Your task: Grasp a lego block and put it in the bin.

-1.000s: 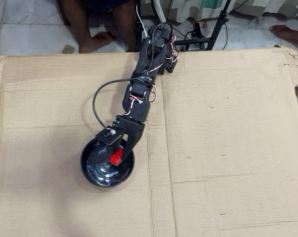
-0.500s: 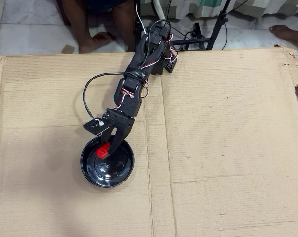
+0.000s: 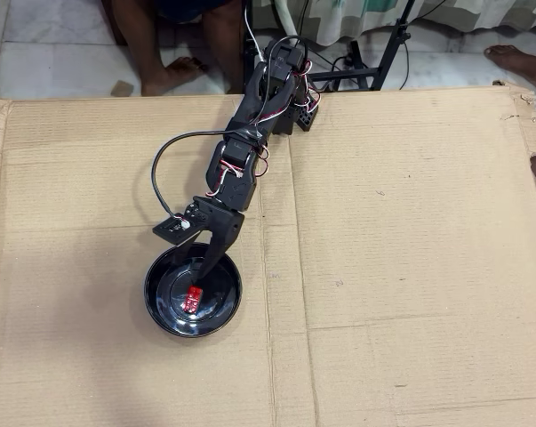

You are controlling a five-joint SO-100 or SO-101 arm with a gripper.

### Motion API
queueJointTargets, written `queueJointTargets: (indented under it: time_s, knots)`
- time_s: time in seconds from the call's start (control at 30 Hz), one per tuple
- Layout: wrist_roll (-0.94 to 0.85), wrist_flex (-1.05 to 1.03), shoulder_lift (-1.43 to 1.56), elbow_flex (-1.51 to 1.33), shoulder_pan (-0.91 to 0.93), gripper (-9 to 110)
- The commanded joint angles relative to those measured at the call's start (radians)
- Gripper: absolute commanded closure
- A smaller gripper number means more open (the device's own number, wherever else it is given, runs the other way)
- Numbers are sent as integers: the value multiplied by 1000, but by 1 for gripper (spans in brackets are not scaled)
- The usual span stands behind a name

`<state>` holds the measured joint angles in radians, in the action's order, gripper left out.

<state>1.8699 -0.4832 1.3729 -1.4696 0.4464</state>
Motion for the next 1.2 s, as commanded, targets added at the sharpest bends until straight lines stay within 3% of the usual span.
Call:
queueJointTargets:
  time_s: [0.0,0.3,0.77,1.17]
  knots:
    - [-6,3,69,8,-37,80]
    - [-15,3,170,-86,-150,80]
    - [-308,3,531,-476,-295,80]
    - [-431,11,971,-913,-449,80]
